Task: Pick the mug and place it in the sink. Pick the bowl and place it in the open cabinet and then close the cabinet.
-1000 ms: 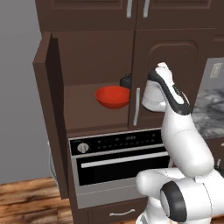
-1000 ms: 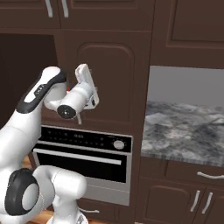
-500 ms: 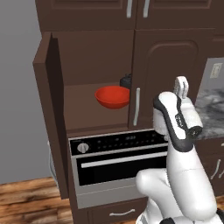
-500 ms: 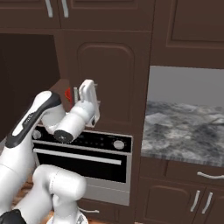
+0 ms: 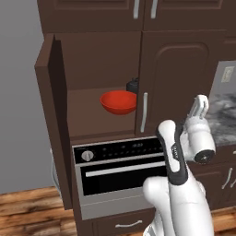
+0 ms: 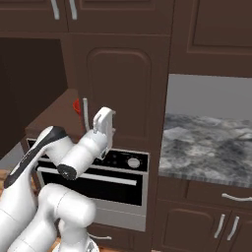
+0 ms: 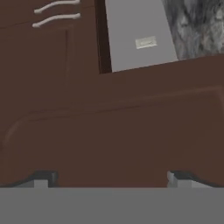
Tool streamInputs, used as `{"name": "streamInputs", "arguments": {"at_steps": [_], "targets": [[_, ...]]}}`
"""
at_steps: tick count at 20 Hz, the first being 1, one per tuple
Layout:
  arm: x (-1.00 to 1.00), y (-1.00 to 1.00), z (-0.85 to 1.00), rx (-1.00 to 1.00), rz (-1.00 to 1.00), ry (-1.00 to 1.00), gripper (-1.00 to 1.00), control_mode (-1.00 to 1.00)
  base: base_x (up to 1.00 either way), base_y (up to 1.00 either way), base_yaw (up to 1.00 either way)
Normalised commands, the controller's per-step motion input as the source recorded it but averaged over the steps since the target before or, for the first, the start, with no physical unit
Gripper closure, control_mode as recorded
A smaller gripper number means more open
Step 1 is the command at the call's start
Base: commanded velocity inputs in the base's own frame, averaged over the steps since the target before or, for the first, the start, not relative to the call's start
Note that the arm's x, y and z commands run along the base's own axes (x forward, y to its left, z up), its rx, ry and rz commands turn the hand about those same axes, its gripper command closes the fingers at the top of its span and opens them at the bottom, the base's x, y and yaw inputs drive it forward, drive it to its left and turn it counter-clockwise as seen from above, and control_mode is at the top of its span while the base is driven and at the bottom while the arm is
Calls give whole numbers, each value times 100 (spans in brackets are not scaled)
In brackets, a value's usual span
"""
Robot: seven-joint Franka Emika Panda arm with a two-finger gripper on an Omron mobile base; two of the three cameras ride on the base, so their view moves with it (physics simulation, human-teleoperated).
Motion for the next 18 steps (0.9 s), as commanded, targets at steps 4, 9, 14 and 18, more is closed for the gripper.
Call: {"name": "streamInputs", "arguments": {"at_steps": [4, 9, 14, 18], "targets": [[-73, -22, 84, 19, 0, 34, -100, -100, 0, 0, 0], [-64, -17, 98, 15, 0, 29, -100, -100, 0, 0, 0], [-81, -11, 79, 8, 0, 25, -100, -100, 0, 0, 0], [-100, -9, 36, 1, 0, 10, -100, -100, 0, 0, 0]]}}
